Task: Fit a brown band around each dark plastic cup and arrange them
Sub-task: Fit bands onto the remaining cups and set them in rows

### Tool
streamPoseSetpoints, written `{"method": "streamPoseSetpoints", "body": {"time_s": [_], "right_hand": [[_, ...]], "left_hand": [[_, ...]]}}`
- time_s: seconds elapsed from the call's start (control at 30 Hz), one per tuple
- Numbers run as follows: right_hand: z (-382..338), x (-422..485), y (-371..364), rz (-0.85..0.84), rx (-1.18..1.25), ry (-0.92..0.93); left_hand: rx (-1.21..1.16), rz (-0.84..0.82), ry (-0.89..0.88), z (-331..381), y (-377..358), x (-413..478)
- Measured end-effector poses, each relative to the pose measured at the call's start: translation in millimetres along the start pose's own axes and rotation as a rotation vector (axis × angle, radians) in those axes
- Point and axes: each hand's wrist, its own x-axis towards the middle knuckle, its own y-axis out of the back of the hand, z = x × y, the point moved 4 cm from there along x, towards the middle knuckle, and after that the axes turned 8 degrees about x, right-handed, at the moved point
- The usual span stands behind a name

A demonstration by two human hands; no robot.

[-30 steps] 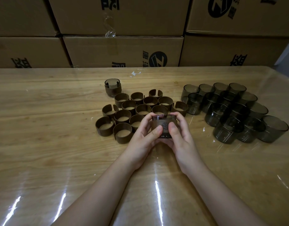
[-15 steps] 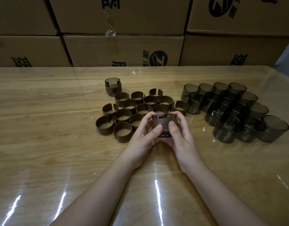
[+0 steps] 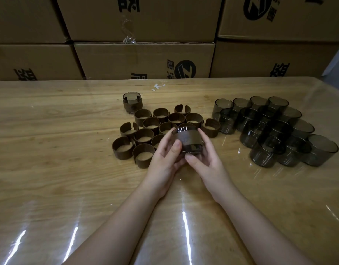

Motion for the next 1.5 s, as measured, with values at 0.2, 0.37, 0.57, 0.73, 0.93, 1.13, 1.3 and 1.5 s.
{"method": "streamPoseSetpoints", "body": {"time_s": [0.2,0.37,0.57,0.73,0.93,1.13,1.3,1.5], "right_hand": [[1.5,4.5,6.3,0.119,-0.114,0.064],[4.4,5.7,8.6,0.119,-0.145,0.072],[8.1,7.4,11.7,0.142,-0.133,0.068],[10.1,8.9,14.1,0.148,-0.126,0.043],[5.9,4.4,11.1,0.134,-0.158,0.063],[2.5,2.4,7.8,0.091,-0.204,0.077],[3.8,4.0,7.9,0.086,-0.197,0.066],[4.8,6.5,10.8,0.091,-0.204,0.015]], "left_hand": [[0.155,0.142,-0.128,-2.4,3.6,-0.8],[0.329,0.156,-0.177,0.1,1.2,-4.2],[0.469,0.138,-0.205,1.9,-2.1,-8.0],[0.502,0.148,-0.210,6.5,-4.4,-10.8],[0.411,0.187,-0.232,12.9,-4.1,-15.5],[0.430,0.196,-0.261,19.0,-4.7,-18.4],[0.650,0.163,-0.271,49.4,14.0,-1.3],[0.970,0.258,-0.189,91.4,47.6,63.9]]}}
